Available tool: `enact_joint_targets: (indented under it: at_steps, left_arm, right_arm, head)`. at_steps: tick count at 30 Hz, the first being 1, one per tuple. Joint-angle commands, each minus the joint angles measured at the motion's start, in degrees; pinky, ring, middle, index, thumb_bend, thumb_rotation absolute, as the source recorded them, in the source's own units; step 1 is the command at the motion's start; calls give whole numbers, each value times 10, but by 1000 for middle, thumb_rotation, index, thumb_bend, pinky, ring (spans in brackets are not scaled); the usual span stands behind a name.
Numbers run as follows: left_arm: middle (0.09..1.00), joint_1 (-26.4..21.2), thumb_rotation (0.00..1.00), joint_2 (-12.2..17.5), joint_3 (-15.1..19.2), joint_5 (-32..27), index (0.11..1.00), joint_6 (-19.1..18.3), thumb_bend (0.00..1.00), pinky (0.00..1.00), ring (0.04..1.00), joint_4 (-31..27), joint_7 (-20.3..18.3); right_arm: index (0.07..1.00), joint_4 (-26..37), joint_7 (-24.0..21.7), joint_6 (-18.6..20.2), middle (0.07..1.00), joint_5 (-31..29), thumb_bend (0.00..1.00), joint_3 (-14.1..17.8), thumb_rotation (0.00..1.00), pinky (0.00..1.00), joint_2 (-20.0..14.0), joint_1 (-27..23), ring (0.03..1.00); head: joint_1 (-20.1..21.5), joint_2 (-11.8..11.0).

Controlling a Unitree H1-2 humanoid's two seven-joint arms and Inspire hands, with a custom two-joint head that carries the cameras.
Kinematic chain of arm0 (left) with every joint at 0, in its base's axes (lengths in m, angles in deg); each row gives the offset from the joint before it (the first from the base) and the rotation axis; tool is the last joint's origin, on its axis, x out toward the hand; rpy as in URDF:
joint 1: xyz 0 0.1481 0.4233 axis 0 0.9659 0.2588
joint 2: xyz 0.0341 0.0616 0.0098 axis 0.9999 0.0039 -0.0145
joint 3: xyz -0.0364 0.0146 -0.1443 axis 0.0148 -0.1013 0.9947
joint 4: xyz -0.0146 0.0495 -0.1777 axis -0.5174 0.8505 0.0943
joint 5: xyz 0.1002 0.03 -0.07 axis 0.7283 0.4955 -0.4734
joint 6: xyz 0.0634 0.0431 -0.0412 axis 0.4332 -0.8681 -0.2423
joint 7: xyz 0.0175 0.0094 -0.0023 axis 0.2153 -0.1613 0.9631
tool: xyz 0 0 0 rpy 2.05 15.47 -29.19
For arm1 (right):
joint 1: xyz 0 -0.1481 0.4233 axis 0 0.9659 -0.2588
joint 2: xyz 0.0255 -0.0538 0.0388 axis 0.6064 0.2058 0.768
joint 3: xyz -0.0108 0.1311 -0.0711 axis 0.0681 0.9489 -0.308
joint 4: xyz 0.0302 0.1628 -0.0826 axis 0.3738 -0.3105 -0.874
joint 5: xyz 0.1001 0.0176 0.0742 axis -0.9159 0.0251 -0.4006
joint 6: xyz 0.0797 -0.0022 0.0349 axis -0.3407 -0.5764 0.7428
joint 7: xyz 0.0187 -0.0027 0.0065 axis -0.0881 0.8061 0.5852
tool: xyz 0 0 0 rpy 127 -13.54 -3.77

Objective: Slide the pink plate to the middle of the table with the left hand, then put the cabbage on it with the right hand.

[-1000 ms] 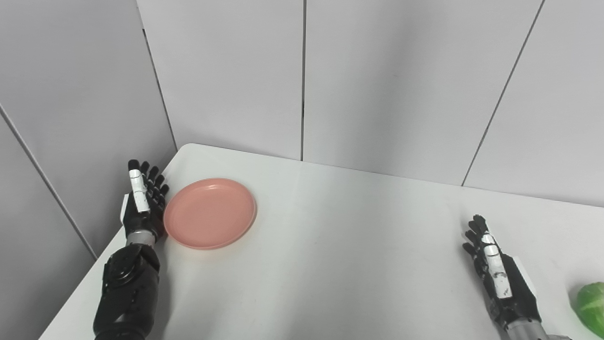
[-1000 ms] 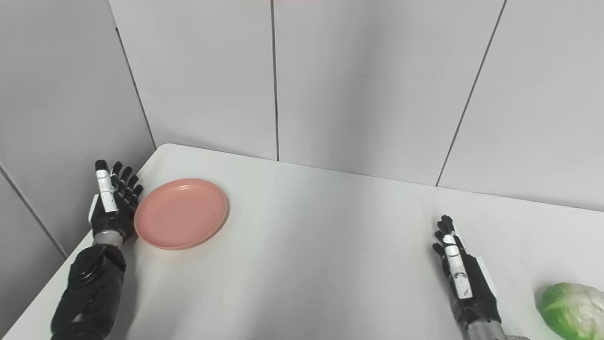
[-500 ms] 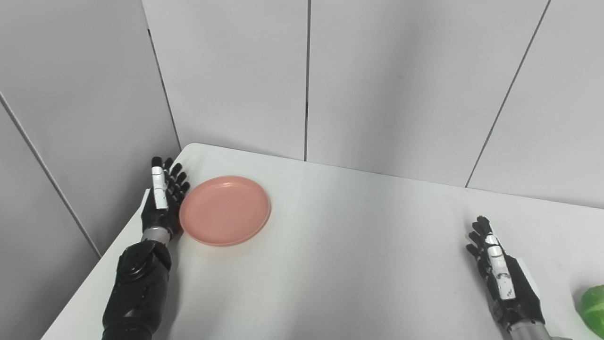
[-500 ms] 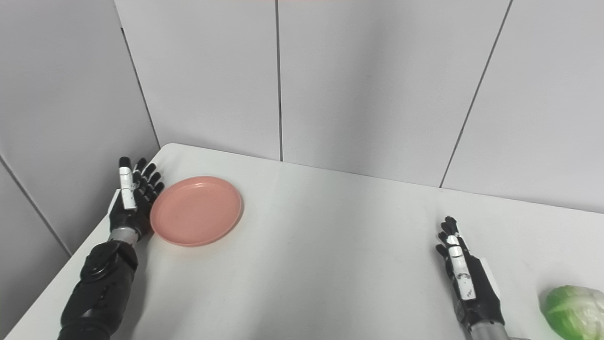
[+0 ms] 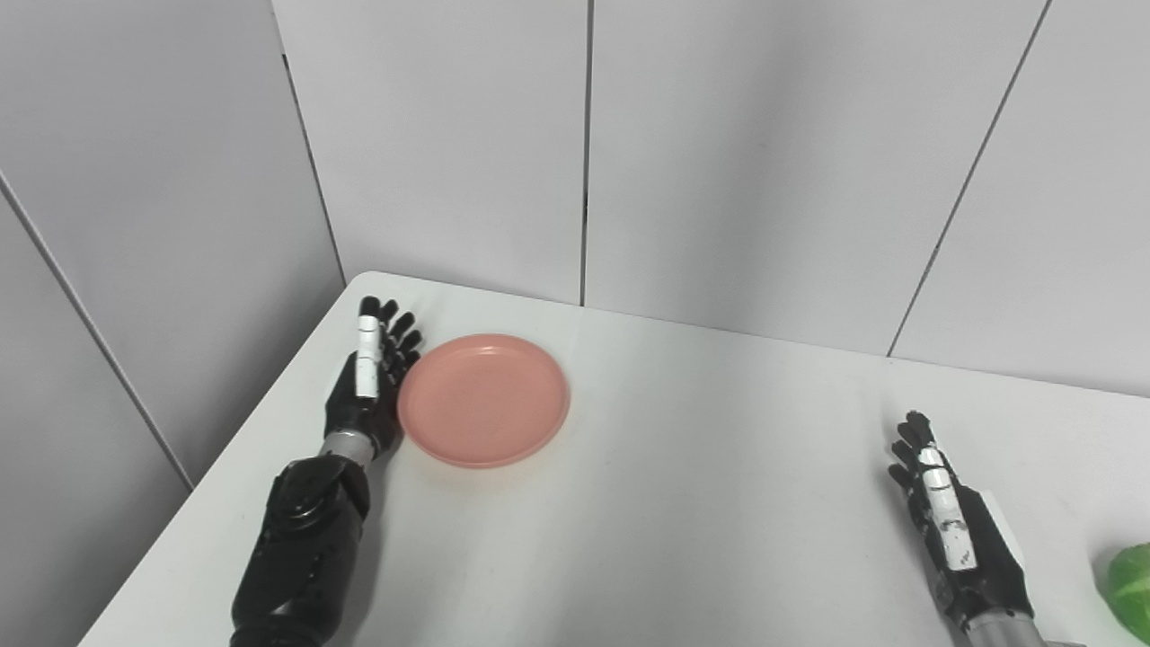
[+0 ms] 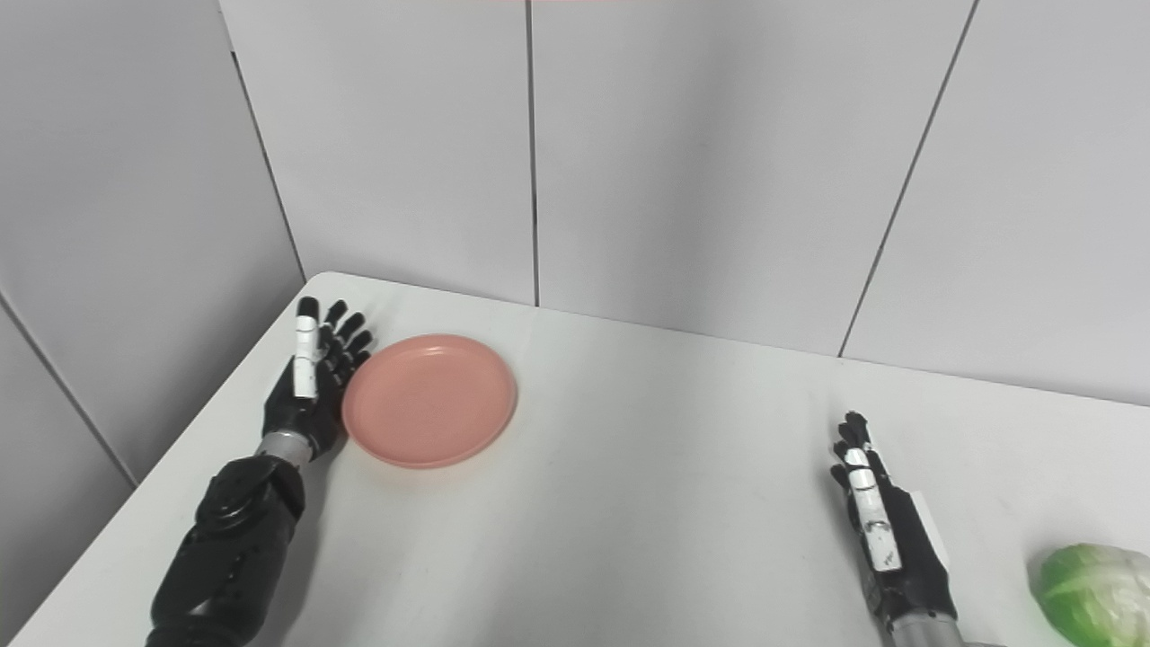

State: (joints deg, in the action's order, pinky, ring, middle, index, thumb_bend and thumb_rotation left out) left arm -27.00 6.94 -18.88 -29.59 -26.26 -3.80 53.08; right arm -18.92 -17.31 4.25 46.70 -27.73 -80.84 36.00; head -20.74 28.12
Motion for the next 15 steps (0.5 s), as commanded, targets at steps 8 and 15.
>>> enact_joint_targets:
  at_steps: [8, 15]
  left_arm:
    - [975, 5, 984, -33, -39, 16, 976, -61, 876, 990, 975, -62, -13]
    - [966, 16, 992, -40, -70, 32, 966, -71, 881, 974, 965, -95, -26]
  right_arm:
    - [1000, -1, 1, -16, 1000, 6, 436, -3, 1000, 1000, 1, 2, 1000]
    - [1000, -7, 5, -16, 1000, 11, 430, -5, 1000, 1000, 5, 0, 1000]
  head:
    - [13, 2]
    - [33, 4]
